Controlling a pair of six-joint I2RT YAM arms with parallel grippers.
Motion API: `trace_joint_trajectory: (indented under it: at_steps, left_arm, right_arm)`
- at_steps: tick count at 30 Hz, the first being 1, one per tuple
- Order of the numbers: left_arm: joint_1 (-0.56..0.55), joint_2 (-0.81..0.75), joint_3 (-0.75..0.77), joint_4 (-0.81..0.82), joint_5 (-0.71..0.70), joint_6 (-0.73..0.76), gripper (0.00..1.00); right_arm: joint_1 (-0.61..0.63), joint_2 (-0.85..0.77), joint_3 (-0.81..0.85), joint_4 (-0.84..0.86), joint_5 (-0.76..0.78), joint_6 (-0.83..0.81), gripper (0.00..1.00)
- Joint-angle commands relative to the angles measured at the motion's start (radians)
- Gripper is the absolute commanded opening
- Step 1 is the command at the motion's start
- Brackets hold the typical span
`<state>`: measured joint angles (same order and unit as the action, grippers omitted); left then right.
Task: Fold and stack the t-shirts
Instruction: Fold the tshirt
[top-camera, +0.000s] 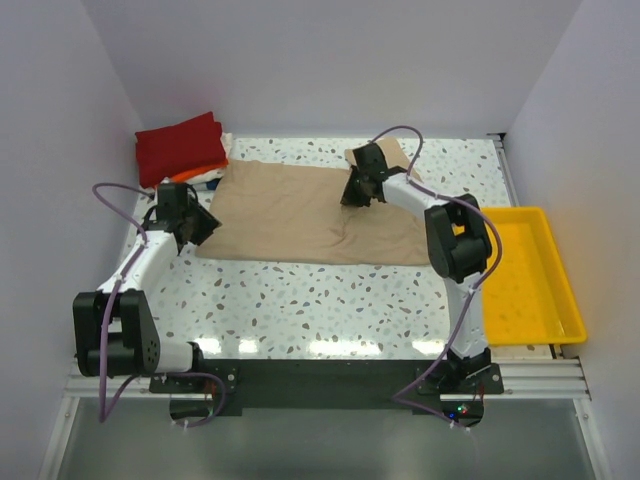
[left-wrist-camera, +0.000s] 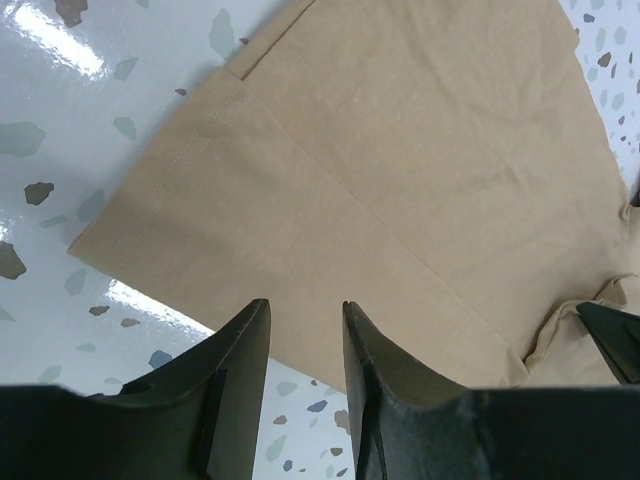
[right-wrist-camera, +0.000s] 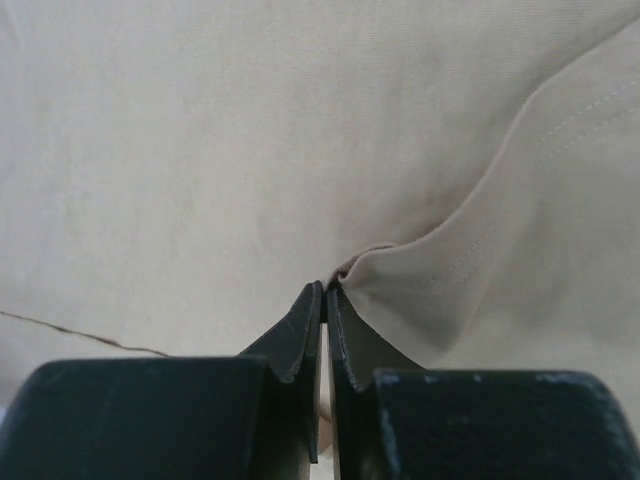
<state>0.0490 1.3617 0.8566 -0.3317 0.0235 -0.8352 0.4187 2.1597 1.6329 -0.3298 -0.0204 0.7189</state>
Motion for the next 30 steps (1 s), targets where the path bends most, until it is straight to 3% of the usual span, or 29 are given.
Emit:
trace_joint_trajectory:
  at_steps: [1,5,7,12,23,30]
  left_arm:
    - [-0.006,0.008,0.013,0.002,0.013,0.033,0.41]
    - [-0.003,0.010,-0.010,0.010,0.021,0.042,0.48]
    - [-0.001,0.011,-0.025,0.011,0.030,0.042,0.50]
    - [0.015,0.014,-0.067,-0.018,0.021,0.056,0.51]
    - [0.057,-0.009,-0.154,0.006,-0.088,-0.011,0.52]
    - [0.081,0.019,-0.180,0.066,-0.103,-0.062,0.53]
  right_arm:
    - [0.008,0.011,0.073,-0.029,-0.009,-0.044,0.06]
    - [0.006,-0.047,0.048,-0.038,0.008,-0.070,0.46]
    - [0.003,-0.110,0.025,-0.041,0.011,-0.082,0.51]
    - [0.003,-0.262,-0.085,-0.094,0.017,-0.073,0.52]
    - [-0.054,-0.673,-0.602,-0.074,0.014,-0.022,0.52]
    - [-0.173,-0.825,-0.812,-0.037,0.005,-0.045,0.52]
